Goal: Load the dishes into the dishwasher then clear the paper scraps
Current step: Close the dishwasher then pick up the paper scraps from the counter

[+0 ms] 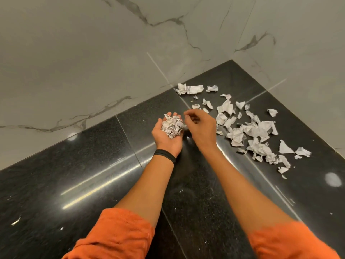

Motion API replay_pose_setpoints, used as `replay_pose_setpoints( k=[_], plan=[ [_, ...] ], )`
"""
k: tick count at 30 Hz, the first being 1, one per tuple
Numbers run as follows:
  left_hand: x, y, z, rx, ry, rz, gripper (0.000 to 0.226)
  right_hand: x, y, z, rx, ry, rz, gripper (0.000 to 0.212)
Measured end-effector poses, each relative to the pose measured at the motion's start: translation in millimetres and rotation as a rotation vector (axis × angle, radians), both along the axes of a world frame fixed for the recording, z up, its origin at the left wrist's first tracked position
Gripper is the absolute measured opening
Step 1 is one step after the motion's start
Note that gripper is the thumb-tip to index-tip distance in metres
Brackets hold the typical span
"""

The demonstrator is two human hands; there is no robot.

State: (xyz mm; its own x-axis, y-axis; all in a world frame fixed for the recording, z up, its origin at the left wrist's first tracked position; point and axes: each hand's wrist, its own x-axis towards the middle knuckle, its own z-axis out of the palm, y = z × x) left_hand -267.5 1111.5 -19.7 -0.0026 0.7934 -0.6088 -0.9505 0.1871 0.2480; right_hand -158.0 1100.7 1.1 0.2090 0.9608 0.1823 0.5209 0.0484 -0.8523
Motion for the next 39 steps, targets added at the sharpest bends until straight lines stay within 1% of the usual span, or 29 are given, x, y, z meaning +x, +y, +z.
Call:
replay_pose_setpoints(
  k=[2, 4, 6, 8, 10, 12, 14, 15, 17, 18, 20, 22, 24, 25, 27, 29, 30, 31, 33, 34, 35, 36, 37, 39],
  plan=[
    [5.0, 0.1, -3.8, -0.013, -0.006, -0.003, 0.040, -0.8, -17.0, 19.3, 0.070, 0.146, -0.013, 0.014],
    [11.3, 3.3, -3.6, -0.003, -0.030, -0.053, 0.049, -2.8, -25.7, 34.7, 0.074, 0.181, 0.088, 0.019],
    [15.9, 4.6, 5.9, 0.005, -0.026, -0.113, 0.048, -4.0, -25.4, 36.7, 0.043, 0.111, 0.205, 0.026],
    [19.2, 7.8, 10.6, 0.001, -0.024, -0.109, 0.041, -3.9, -20.4, 34.8, 0.028, -0.004, 0.233, 0.024],
    [20.4, 12.1, 11.2, 0.015, -0.044, -0.098, 0.047, -1.8, -10.4, 35.2, 0.023, 0.031, 0.199, 0.018],
    [21.8, 17.3, 9.5, 0.048, -0.074, -0.089, 0.053, 1.2, 4.3, 38.6, 0.029, 0.138, 0.139, 0.011],
    [20.3, 23.0, 9.7, 0.058, -0.083, -0.055, 0.046, 6.4, 25.7, 36.7, 0.027, 0.201, 0.068, 0.009],
    [18.8, 26.1, 11.6, 0.059, -0.101, -0.019, 0.041, 9.5, 39.8, 33.4, 0.017, 0.186, 0.034, 0.010],
    [16.7, 29.1, 15.8, 0.060, -0.142, 0.045, 0.038, 16.5, 72.3, 22.1, -0.013, 0.065, 0.003, 0.016],
    [16.6, 29.6, 17.6, 0.060, -0.153, 0.056, 0.039, 19.9, 88.5, 16.2, -0.036, -0.041, 0.017, 0.022],
    [16.1, 33.4, 19.4, 0.057, -0.153, 0.063, 0.039, 23.0, 118.6, 6.9, -0.064, -0.316, 0.115, 0.035],
    [15.1, 35.7, 18.2, 0.045, -0.141, 0.065, 0.040, 23.6, 139.4, -4.4, -0.086, -0.567, 0.272, 0.043],
    [13.2, 35.6, 16.9, 0.040, -0.119, 0.057, 0.041, 21.8, 143.7, -11.8, -0.139, -0.738, 0.379, 0.039],
    [11.4, 35.1, 15.7, 0.036, -0.107, 0.055, 0.041, 20.7, 141.0, -15.1, -0.133, -0.797, 0.402, 0.035],
    [8.5, 33.5, 14.0, 0.028, -0.085, 0.046, 0.042, 20.8, 131.6, -18.6, -0.092, -0.842, 0.394, 0.028],
    [6.6, 28.6, 13.1, 0.012, -0.054, 0.049, 0.041, 25.1, 118.6, -18.3, -0.073, -0.792, 0.347, 0.027],
    [6.0, 26.5, 12.6, 0.007, -0.043, 0.051, 0.041, 27.5, 110.8, -15.8, -0.062, -0.715, 0.302, 0.026],
    [5.7, 24.9, 11.9, 0.001, -0.042, 0.052, 0.040, 29.6, 101.1, -11.2, -0.043, -0.595, 0.236, 0.025],
    [7.1, 19.6, 11.0, -0.006, -0.054, 0.044, 0.037, 28.6, 73.3, 6.6, 0.026, -0.289, 0.107, 0.020],
    [9.9, 16.4, 11.8, -0.001, -0.066, 0.030, 0.034, 25.5, 57.4, 17.6, 0.060, -0.152, 0.077, 0.017],
    [13.1, 13.1, 12.0, 0.007, -0.079, 0.012, 0.033, 20.7, 41.3, 27.2, 0.075, -0.058, 0.080, 0.016],
    [16.2, 9.7, 12.4, 0.014, -0.083, -0.013, 0.033, 14.3, 26.8, 33.7, 0.072, -0.017, 0.106, 0.016],
    [19.1, 6.3, 14.0, 0.025, -0.090, -0.044, 0.033, 8.1, 14.0, 38.5, 0.055, -0.039, 0.147, 0.016],
    [21.7, 0.1, 19.6, 0.030, -0.094, -0.087, 0.032, -3.8, -2.7, 39.7, -0.010, -0.193, 0.233, 0.019]
  ],
)
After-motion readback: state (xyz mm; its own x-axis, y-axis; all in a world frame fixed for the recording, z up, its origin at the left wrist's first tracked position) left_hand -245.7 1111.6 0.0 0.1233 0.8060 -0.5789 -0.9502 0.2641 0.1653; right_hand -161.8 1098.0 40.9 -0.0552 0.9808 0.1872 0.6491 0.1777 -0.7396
